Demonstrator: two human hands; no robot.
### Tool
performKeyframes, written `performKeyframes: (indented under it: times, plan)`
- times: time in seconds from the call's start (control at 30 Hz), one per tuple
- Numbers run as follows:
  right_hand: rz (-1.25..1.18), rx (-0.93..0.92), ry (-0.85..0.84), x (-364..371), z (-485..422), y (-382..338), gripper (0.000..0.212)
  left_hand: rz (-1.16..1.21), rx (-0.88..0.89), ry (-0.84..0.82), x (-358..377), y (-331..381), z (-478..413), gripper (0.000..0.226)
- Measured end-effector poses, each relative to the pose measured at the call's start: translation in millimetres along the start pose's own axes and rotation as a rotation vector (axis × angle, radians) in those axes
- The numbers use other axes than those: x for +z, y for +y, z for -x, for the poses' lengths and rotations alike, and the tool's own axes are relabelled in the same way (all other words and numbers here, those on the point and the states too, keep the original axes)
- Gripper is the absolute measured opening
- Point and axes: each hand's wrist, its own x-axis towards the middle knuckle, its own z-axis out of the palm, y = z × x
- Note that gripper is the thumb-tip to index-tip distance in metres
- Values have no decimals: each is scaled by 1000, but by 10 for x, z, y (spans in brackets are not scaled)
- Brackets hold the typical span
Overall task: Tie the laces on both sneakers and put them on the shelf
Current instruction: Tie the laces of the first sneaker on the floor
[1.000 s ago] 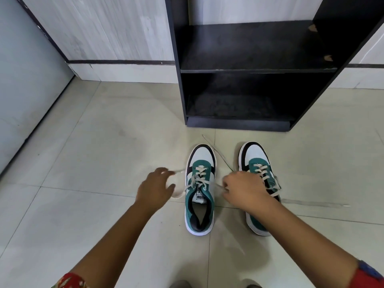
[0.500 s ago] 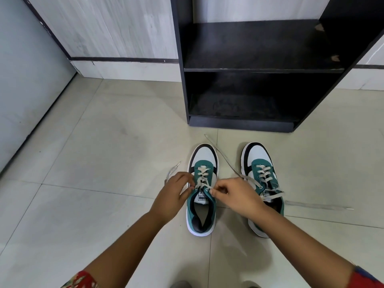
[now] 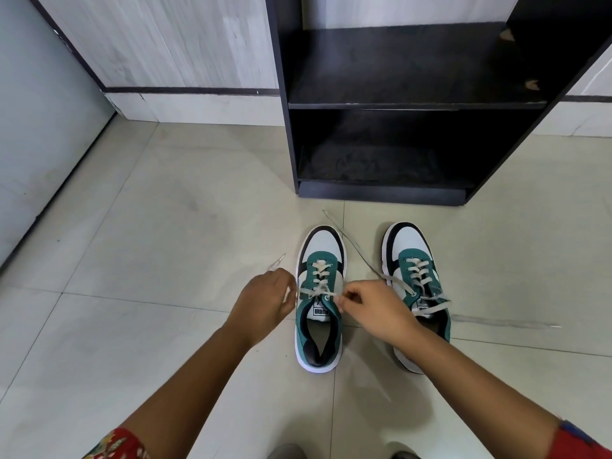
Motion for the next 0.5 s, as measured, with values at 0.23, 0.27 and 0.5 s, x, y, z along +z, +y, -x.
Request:
performKeyframes:
  times: [0.23,0.27,0.5]
  plan:
    - [159,25,-63,75,108,76,29,321,-282,-46,17,-58,213,17]
    - [192,-6,-41,95,94,43,28,388,-297,-61,-2,-18,190,25]
    - [233,-117,109,161,-3,-52,24,110,18,35,31,119,26,27]
